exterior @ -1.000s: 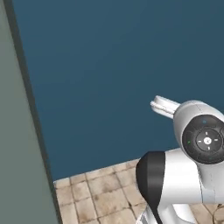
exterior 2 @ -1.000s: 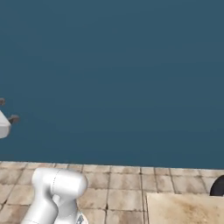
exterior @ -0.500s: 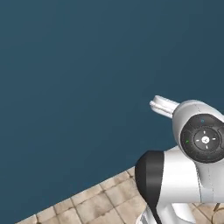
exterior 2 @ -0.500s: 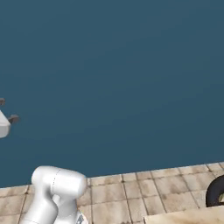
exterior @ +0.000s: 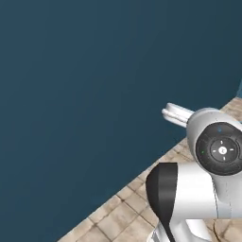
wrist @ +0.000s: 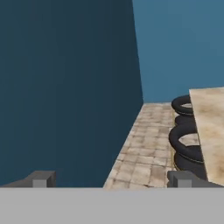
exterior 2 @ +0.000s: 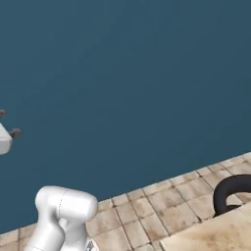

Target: Sort all alcoholic drinks to one cabinet, and non-alcoholic drinks to the other.

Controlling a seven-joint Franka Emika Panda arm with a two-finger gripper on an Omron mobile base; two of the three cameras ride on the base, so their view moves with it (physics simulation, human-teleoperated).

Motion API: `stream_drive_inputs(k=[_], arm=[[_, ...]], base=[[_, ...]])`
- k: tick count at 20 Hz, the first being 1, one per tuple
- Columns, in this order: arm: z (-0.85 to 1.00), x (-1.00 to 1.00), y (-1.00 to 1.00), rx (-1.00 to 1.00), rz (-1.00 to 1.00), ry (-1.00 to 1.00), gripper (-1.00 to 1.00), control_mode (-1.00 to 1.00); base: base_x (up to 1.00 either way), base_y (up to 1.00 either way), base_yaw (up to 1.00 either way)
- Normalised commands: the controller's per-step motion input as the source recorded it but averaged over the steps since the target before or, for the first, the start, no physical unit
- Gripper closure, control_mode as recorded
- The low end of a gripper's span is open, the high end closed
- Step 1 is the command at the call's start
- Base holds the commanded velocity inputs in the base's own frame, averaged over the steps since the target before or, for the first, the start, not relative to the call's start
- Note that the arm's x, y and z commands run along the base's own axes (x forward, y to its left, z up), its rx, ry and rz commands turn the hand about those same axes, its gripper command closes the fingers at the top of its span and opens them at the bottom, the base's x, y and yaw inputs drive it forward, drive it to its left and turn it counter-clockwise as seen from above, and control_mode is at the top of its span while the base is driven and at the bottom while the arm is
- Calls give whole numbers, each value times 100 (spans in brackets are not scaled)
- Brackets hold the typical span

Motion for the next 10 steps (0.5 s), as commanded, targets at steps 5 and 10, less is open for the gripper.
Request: stream_drive_inputs(k=[5,10], arm=[[0,0,0,0,0,0,-100,100],[0,0,0,0,0,0,-100,100]], base=[[27,0,-52],[30,0,-55]])
